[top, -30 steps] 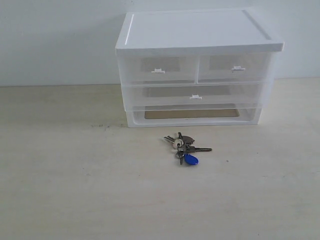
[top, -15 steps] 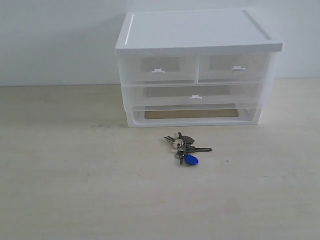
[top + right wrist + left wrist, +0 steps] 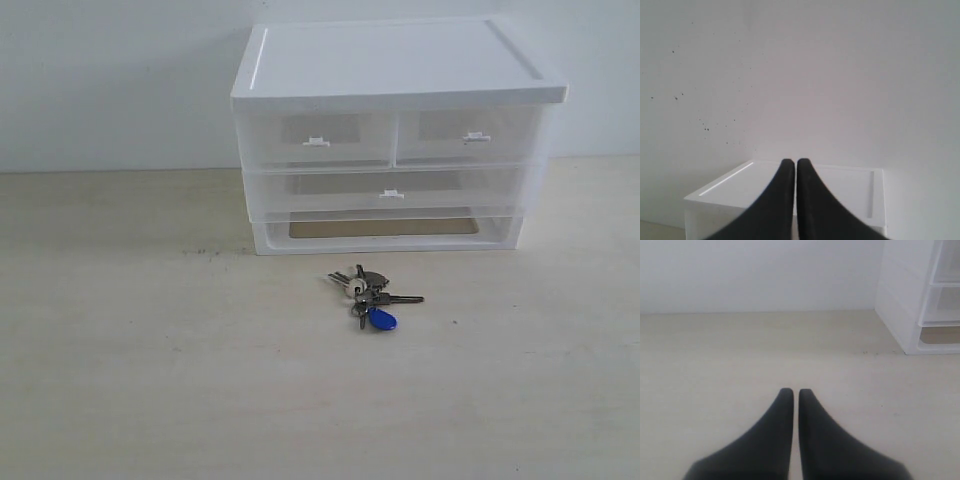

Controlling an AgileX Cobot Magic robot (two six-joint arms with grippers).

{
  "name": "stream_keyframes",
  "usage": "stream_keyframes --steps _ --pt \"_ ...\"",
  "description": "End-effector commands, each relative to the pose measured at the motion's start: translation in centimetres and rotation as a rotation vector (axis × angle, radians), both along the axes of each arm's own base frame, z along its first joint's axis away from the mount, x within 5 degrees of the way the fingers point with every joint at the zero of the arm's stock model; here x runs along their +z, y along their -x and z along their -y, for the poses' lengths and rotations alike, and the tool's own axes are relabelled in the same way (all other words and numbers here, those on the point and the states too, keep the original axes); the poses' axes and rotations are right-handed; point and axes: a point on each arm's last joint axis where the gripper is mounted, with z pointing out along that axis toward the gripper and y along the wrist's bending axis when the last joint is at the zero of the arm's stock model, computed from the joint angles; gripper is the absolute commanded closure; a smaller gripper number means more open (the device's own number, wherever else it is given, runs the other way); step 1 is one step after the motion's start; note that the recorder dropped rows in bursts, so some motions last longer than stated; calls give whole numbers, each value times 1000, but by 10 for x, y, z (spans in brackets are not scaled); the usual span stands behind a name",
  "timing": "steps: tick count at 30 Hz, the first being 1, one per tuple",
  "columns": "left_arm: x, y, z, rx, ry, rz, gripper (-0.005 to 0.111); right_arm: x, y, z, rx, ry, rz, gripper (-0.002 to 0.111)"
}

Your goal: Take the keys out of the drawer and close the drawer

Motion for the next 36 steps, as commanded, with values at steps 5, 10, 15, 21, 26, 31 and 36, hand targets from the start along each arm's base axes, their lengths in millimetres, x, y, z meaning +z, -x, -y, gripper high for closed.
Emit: stream_keyframes --steps 5,10,15,21,26,31,36 --pt "-1 0 0 4 -9 -5 102 -2 1 1 -4 -8 -3 108" --pt "-1 0 0 4 -9 -5 102 -14 8 3 -19 44 3 108" --pt "-1 0 0 4 -9 -5 102 -39 30 8 -16 38 45 108" --pt "-1 0 0 4 -9 -5 102 -71 57 15 -45 96 124 108" --pt "-1 0 0 4 -9 -5 102 -79 73 19 -84 137 236 108" --pt "-1 0 0 4 -9 -5 102 -84 77 24 -156 160 204 108" --pt "-1 0 0 4 -9 -5 102 -91 72 31 -278 173 107 108"
